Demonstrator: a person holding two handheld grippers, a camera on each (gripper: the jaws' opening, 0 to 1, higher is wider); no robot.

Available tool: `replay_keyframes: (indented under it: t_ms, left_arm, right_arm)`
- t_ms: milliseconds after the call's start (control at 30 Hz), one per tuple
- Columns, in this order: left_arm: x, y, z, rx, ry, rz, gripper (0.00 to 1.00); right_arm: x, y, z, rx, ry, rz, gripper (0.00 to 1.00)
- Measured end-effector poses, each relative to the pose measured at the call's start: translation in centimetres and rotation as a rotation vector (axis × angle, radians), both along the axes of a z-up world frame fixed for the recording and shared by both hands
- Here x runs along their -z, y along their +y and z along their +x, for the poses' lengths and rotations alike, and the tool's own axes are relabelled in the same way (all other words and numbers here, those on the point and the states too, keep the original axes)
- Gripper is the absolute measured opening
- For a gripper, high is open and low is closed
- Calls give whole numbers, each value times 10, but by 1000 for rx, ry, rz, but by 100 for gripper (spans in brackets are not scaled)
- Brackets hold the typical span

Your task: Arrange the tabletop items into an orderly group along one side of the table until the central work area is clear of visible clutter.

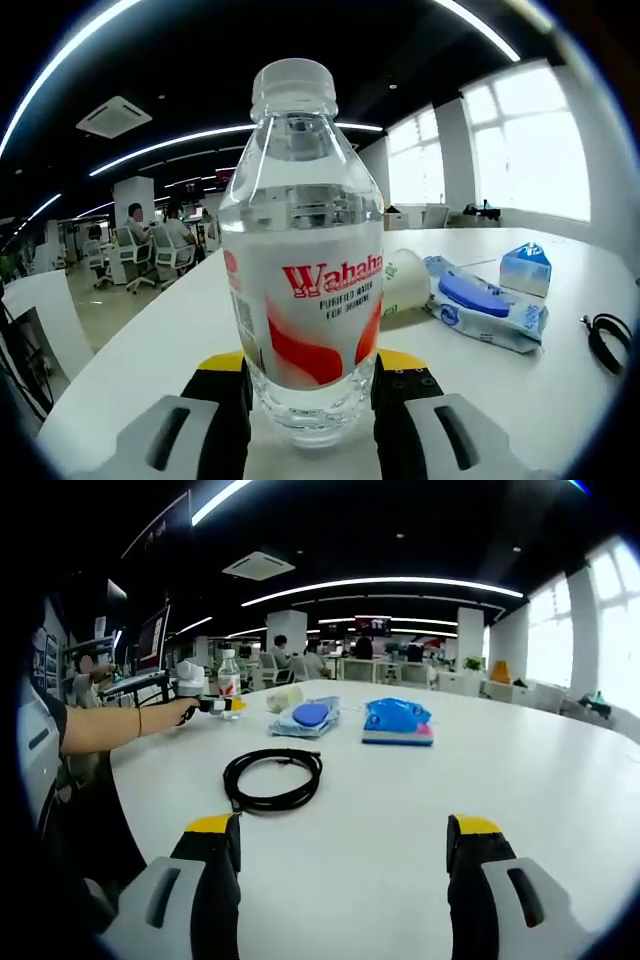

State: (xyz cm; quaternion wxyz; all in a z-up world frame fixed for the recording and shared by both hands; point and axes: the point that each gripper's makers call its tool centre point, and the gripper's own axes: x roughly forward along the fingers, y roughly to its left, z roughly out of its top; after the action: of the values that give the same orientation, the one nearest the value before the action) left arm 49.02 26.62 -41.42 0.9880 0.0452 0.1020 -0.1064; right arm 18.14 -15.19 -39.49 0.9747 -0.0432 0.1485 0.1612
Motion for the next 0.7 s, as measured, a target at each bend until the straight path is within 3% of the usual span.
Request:
replay_keyframes:
  t_ms: [700]
  left_arm:
    - [0,-4,2,147,-10,30,46]
  right_arm:
    - [-1,1,4,6,1,-9,81]
